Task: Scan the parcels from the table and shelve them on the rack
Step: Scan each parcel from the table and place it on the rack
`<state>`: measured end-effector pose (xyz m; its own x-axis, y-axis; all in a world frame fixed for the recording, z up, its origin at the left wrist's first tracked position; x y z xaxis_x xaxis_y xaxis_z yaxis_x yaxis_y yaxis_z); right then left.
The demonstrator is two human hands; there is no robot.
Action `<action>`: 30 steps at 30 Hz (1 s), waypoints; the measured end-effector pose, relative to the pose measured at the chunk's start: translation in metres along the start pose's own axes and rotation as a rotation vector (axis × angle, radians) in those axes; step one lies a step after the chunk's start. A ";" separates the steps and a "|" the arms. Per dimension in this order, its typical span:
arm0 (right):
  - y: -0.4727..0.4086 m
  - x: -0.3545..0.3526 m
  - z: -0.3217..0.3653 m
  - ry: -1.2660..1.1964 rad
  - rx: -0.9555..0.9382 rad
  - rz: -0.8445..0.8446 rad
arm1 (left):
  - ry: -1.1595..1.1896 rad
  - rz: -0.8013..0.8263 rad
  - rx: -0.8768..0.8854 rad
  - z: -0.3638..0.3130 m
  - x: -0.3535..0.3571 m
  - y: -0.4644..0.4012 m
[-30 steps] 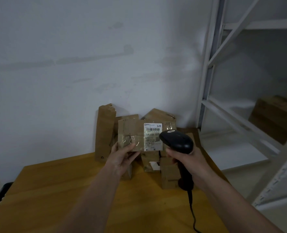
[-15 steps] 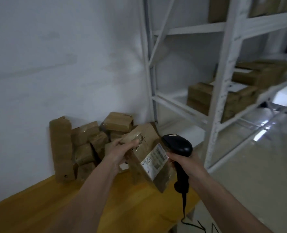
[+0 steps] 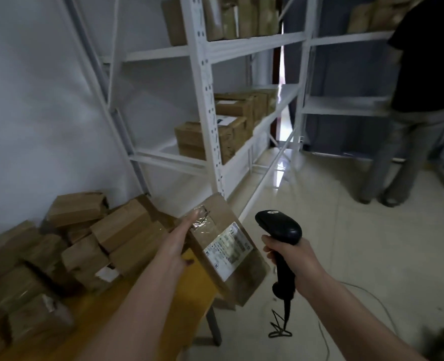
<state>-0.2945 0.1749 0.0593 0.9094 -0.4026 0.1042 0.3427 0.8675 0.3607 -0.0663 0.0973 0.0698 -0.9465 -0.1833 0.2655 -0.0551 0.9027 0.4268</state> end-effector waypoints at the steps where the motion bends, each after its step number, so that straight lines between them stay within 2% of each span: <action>1: 0.000 -0.010 0.002 -0.016 -0.007 -0.016 | 0.006 0.022 -0.025 0.003 0.013 0.004; 10: -0.040 -0.087 0.037 -0.088 -0.061 -0.114 | 0.007 0.093 -0.036 0.010 0.115 -0.015; 17: -0.110 -0.181 0.086 -0.100 -0.122 -0.132 | -0.068 0.137 -0.066 0.028 0.244 -0.052; 24: -0.181 -0.258 0.130 -0.003 -0.140 -0.128 | 0.000 0.083 -0.150 0.043 0.339 -0.087; 30: -0.229 -0.273 0.144 -0.012 -0.094 -0.039 | 0.156 0.052 -0.216 0.043 0.392 -0.101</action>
<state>-0.6550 0.0437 0.0819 0.8922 -0.4397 0.1034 0.3990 0.8744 0.2762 -0.4457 -0.0494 0.0931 -0.8848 -0.2115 0.4152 0.0777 0.8117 0.5789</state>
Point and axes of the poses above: each hand's wrist, its own y-axis away from the middle knuckle, its own x-axis out of the palm, z = x × y, the point moved 5 cm from there along -y, towards the middle knuckle, and after that the axes turned 3 degrees about y, right-handed, at the moved point
